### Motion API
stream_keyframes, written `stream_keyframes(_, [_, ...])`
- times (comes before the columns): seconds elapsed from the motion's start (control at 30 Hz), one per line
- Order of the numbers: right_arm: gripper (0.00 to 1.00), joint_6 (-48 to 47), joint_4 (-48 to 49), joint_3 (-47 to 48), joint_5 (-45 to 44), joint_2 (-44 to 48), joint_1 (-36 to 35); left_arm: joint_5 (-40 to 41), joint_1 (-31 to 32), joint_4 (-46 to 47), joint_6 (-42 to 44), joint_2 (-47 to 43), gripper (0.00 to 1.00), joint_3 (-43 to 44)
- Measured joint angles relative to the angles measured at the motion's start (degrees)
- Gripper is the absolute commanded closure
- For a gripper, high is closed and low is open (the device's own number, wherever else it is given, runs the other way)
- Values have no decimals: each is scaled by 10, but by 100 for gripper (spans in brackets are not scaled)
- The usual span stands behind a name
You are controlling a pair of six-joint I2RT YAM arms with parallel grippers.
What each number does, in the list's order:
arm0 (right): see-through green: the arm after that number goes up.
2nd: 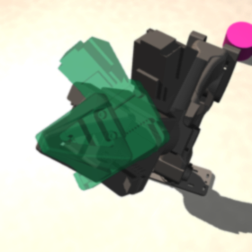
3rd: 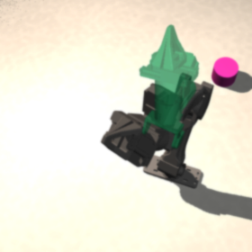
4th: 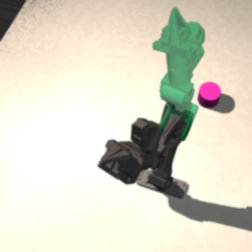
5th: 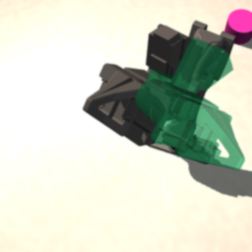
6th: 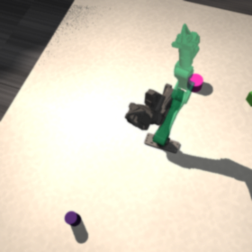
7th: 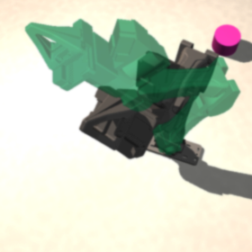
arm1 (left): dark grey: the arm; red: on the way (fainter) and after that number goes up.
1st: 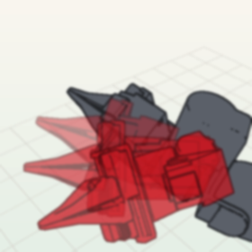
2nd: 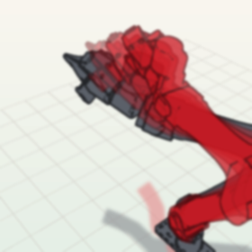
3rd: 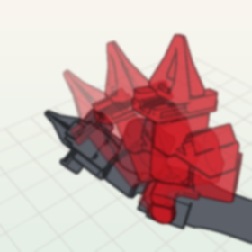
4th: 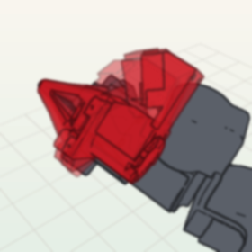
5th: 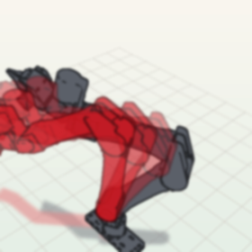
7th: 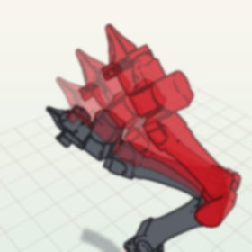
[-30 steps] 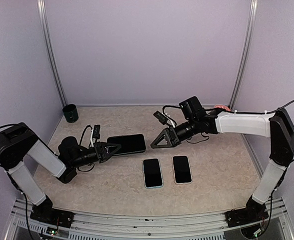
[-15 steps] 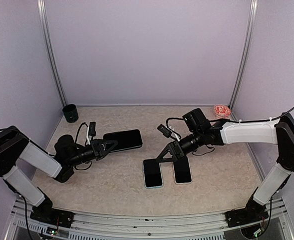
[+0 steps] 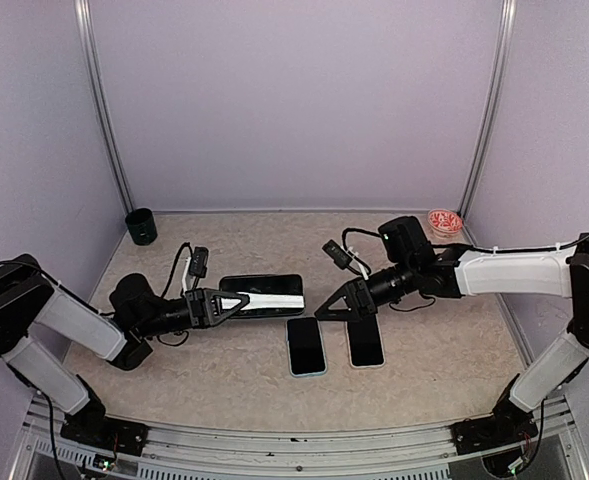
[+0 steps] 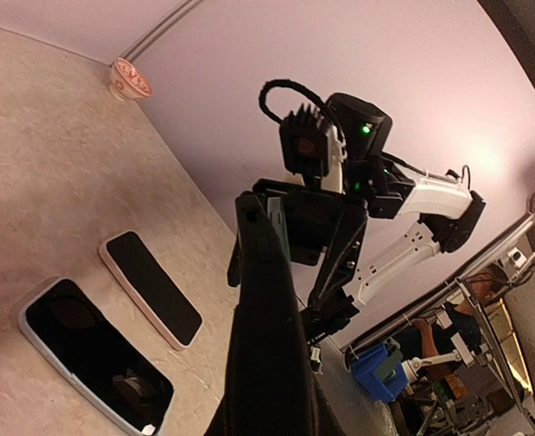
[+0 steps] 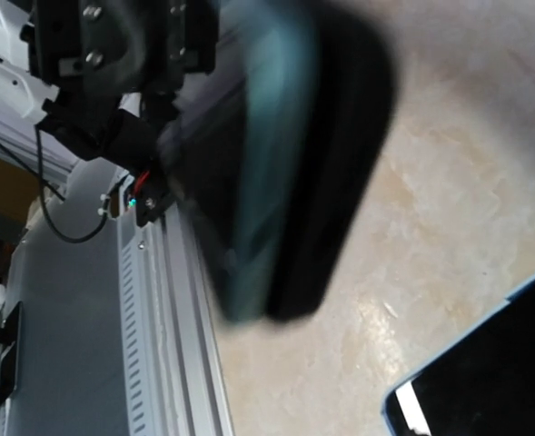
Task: Put the phone into the phone case
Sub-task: Press the phone case onto the phone.
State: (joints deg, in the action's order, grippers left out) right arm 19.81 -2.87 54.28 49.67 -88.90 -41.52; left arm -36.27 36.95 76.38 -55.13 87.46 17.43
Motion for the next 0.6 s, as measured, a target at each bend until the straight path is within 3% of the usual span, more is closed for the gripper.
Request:
stream_keyframes(0.4, [38,16,61,-43,70,42,8,-58,22,37,-1,24,92,39])
stream_keyframes(0.6, [38,59,142,-89,66,82,8,-63,34,42,-4,46,92,52])
